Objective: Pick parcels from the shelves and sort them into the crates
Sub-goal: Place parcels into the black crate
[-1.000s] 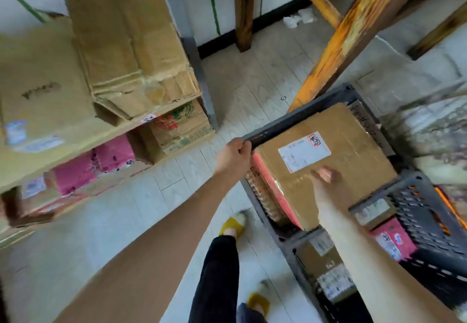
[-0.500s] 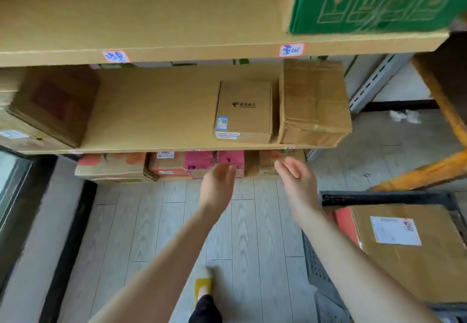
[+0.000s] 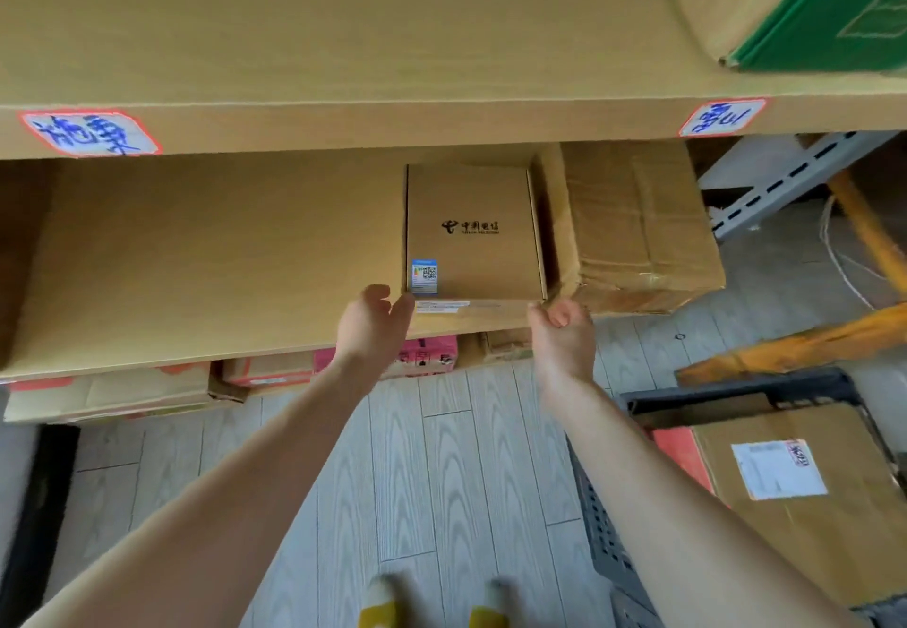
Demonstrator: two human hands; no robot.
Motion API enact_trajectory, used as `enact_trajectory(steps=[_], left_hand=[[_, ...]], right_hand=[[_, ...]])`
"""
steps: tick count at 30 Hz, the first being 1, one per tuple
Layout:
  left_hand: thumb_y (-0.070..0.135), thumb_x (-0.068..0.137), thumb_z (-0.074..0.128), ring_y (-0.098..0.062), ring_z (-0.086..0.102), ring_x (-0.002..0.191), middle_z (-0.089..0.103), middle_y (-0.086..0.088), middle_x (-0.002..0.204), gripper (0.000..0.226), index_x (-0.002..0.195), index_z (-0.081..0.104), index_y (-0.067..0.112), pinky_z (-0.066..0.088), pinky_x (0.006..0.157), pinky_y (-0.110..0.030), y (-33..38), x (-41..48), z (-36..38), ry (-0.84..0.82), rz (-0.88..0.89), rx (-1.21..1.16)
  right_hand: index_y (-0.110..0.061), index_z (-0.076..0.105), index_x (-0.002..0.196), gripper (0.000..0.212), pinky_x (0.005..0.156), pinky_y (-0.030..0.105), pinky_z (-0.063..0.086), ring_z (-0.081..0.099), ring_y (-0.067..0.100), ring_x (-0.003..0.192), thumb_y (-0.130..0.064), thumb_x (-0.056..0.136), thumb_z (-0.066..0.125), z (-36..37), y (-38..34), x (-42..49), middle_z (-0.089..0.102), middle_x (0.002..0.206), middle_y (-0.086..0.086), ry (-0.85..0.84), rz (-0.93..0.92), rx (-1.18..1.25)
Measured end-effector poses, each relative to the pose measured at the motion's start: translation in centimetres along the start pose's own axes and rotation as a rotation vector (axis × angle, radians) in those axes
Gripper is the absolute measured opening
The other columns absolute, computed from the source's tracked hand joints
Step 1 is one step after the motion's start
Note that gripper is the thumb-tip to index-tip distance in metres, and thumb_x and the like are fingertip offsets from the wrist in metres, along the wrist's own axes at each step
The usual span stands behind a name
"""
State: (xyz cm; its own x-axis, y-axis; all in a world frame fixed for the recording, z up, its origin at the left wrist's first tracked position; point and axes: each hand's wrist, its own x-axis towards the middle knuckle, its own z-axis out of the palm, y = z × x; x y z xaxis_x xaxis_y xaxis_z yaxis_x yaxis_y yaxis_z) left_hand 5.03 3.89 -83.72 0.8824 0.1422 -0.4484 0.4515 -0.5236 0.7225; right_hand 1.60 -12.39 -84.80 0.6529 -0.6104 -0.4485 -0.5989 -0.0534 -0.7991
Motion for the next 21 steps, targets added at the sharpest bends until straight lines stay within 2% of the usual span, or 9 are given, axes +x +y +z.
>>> enact_trajectory(steps=[2,4,6,8,10,13,15,17,21], left_hand=[[0.028,0.094,0.046,-0.044,0.056,0.105,0.06,-0.031,0.112,0.046,0.116,0.051,-0.013,0.048,0.081,-0.043,0.0,2.1,1.2,-0.011,-0.017,0.03],[0.03,0.095,0.045,-0.035,0.055,0.071,0.058,-0.017,0.072,0.037,0.095,0.055,-0.006,0.045,0.052,-0.026,0.1,3.3,2.0,-0.028,-0.019,0.027],[0.027,0.095,0.046,-0.018,0.042,0.053,0.045,-0.002,0.057,0.031,0.093,0.059,-0.001,0.029,0.035,-0.011,0.0,3.7,2.5,-0.006,-0.011,-0.016],[0.029,0.093,0.051,-0.019,0.055,0.067,0.06,-0.004,0.074,0.03,0.107,0.06,0.004,0.04,0.051,-0.008,-0.5,3.7,2.5,0.049,-0.02,-0.15],[0.037,0.088,0.058,-0.022,0.059,0.1,0.065,-0.007,0.107,0.027,0.109,0.057,0.019,0.045,0.082,-0.024,-0.9,3.0,2.1,0.088,-0.031,-0.353],[0.038,0.083,0.064,-0.013,0.055,0.092,0.063,-0.003,0.104,0.027,0.105,0.052,0.028,0.043,0.079,-0.024,0.0,0.8,0.6,0.058,-0.009,-0.639],[0.036,0.076,0.07,-0.014,0.058,0.088,0.061,-0.006,0.106,0.035,0.104,0.051,0.029,0.049,0.079,-0.026,0.7,-0.7,-0.3,0.129,0.022,-0.72],[0.034,0.071,0.076,-0.015,0.058,0.102,0.057,-0.004,0.118,0.054,0.116,0.048,0.024,0.05,0.09,-0.029,1.2,-2.2,-1.0,0.255,0.019,-0.688],[0.025,0.073,0.077,-0.009,0.046,0.11,0.045,0.002,0.119,0.075,0.136,0.04,0.011,0.038,0.099,-0.021,1.2,-4.3,-1.3,0.432,0.138,-0.374]], right_hand=[[-0.015,0.052,0.118,0.031,0.093,0.034,0.041,0.052,0.025,0.113,-0.028,0.09,0.056,0.9,0.1,1.6,0.054,0.12,0.011,-0.014,0.012,-0.023],[-0.016,0.047,0.126,0.038,0.098,0.035,0.039,0.05,0.025,0.118,-0.027,0.09,0.055,1.7,0.2,2.4,0.052,0.126,0.011,-0.032,0.008,-0.041],[-0.008,0.035,0.139,0.055,0.104,0.035,0.036,0.046,0.025,0.127,-0.027,0.091,0.054,2.3,0.3,2.9,0.046,0.14,0.01,-0.033,0.007,-0.058],[-0.008,0.039,0.137,0.052,0.098,0.033,0.039,0.05,0.023,0.12,-0.028,0.091,0.054,2.4,0.2,3.1,0.05,0.134,0.009,-0.002,0.004,-0.077],[-0.01,0.049,0.126,0.04,0.084,0.028,0.041,0.054,0.018,0.1,-0.027,0.09,0.056,2.2,0.2,2.9,0.058,0.112,0.004,0.011,0.007,-0.02],[-0.02,0.055,0.093,0.004,0.074,0.025,0.042,0.051,0.012,0.083,-0.023,0.09,0.056,2.1,-0.1,2.1,0.054,0.082,-0.006,-0.048,0.086,0.179],[-0.026,0.052,0.084,0.009,0.078,0.025,0.044,0.055,0.013,0.087,-0.021,0.09,0.056,2.3,-0.2,1.2,0.057,0.09,-0.001,-0.128,0.157,0.283],[-0.021,0.056,0.094,0.003,0.084,0.026,0.042,0.057,0.018,0.102,-0.021,0.091,0.055,2.5,-0.3,0.4,0.059,0.103,0.003,-0.194,0.117,0.196],[-0.022,0.045,0.133,0.05,0.097,0.026,0.034,0.043,0.004,0.116,-0.042,0.089,0.055,3.1,-3.0,-1.9,0.048,0.125,-0.012,-0.377,-0.133,0.074]])
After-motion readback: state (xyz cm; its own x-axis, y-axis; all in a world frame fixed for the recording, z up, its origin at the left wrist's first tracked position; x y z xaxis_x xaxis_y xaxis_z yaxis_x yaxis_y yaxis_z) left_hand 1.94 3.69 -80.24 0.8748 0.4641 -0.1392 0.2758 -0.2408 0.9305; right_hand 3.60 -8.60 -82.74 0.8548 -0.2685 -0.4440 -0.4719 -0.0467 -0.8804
